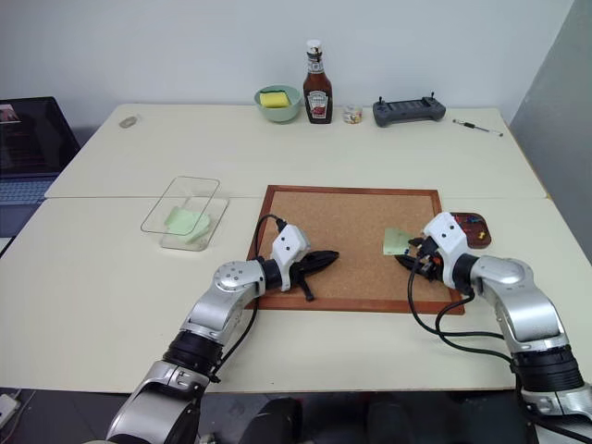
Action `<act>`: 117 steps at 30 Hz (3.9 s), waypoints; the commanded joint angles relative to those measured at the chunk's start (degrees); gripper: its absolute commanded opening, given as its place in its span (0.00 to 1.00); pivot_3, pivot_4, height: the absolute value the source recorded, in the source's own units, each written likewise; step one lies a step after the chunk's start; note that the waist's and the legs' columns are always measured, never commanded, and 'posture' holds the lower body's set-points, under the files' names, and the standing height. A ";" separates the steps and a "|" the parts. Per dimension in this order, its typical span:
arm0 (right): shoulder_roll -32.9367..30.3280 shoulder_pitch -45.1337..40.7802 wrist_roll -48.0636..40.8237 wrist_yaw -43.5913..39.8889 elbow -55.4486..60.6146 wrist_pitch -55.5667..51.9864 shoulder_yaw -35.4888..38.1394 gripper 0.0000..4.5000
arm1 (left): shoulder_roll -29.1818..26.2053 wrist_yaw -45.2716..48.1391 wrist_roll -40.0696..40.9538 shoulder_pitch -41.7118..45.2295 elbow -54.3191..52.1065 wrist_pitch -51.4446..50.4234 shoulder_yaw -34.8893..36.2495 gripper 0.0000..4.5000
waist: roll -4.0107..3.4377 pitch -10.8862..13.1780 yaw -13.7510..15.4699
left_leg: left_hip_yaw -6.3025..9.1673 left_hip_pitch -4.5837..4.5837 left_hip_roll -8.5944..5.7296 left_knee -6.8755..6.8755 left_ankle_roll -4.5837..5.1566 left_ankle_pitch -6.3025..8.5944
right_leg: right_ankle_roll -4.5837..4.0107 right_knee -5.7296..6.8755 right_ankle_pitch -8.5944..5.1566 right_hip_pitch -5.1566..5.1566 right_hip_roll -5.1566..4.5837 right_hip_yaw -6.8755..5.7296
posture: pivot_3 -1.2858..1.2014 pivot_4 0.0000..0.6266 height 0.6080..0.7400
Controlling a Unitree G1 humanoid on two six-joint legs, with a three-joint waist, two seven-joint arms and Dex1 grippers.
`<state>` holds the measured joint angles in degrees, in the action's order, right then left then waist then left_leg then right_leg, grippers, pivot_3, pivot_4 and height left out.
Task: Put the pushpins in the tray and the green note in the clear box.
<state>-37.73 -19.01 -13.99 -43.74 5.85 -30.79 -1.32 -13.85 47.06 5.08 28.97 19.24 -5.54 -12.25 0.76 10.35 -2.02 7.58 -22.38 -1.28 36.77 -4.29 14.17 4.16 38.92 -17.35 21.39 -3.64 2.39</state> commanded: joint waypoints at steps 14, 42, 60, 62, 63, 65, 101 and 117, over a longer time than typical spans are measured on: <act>-0.60 -0.96 2.41 -0.64 -2.42 3.43 -0.19 0.09 | -0.41 0.24 -0.72 -0.96 0.44 -0.16 -0.74 0.00 | 0.00 0.00 -0.01 | 0.00 0.00 0.00 0.00 0.00 0.00 | 0.00 0.00 0.00 0.00 0.00 0.00 | 0.52 0.24 1.00; -2.45 -0.78 1.78 -3.24 -1.30 5.36 1.07 0.18 | -0.37 0.27 -0.80 -1.24 0.30 -0.13 -0.95 0.00 | 0.00 0.00 0.00 | 0.00 0.00 0.00 0.00 0.00 0.00 | 0.00 0.00 0.00 0.00 0.00 0.00 | 0.52 0.24 1.00; -1.60 -2.44 6.17 -2.35 -5.37 7.86 -1.75 0.38 | -0.24 -0.18 -0.85 -1.45 -0.07 -0.44 -0.95 0.00 | 0.00 0.00 -0.02 | 0.00 0.00 0.00 0.00 0.00 0.00 | 0.00 0.00 0.00 0.00 0.00 0.00 | 0.52 0.24 1.00; -1.42 -2.61 6.21 -2.19 -5.60 7.78 -1.61 0.38 | -0.23 -0.19 -0.85 -1.48 -0.08 -0.44 -0.96 0.00 | 0.00 0.00 -0.02 | 0.00 0.00 0.00 0.00 0.00 0.00 | 0.00 0.00 0.00 0.00 0.00 0.00 | 0.52 0.24 1.00; -1.29 -2.74 6.29 -1.94 -5.79 7.75 -1.50 0.30 | -0.22 -0.20 -0.86 -1.49 -0.08 -0.44 -0.97 0.00 | 0.00 0.00 -0.02 | 0.00 0.00 0.00 0.00 0.00 0.00 | 0.00 0.00 0.00 0.00 0.00 0.00 | 0.52 0.24 1.00; -1.11 -2.96 6.33 -1.71 -6.04 7.67 -1.40 0.24 | -0.21 -0.20 -0.87 -1.48 -0.06 -0.43 -0.97 0.00 | 0.00 0.00 -0.02 | -0.01 0.00 0.00 0.00 0.00 0.00 | 0.00 0.00 0.00 0.00 0.00 0.00 | 0.52 0.24 1.00; -2.17 -4.86 8.70 -3.89 -8.46 10.35 -3.24 0.50 | -0.37 -0.21 -1.13 -1.49 0.18 -0.30 -0.86 0.00 | 0.00 0.00 -0.02 | -0.01 0.01 0.00 0.00 0.00 0.00 | 0.00 0.00 0.00 0.00 0.00 0.00 | 0.52 0.24 1.00; -2.34 -5.27 8.79 -4.50 -10.20 11.00 -3.09 0.01 | -0.27 -0.29 -1.21 -1.65 0.09 -0.21 -0.94 0.00 | 0.00 0.00 -0.03 | -0.01 0.01 0.00 0.01 0.00 0.00 | 0.00 0.00 0.00 0.00 0.00 0.01 | 0.52 0.24 1.00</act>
<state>-39.29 -23.68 -5.35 -48.49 -5.37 -20.43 -5.70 -13.82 46.76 4.65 28.72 18.82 -5.55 -12.30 0.76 10.35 -2.05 7.57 -22.37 -1.28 36.78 -4.29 14.17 4.16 38.92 -17.34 21.39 -3.65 2.40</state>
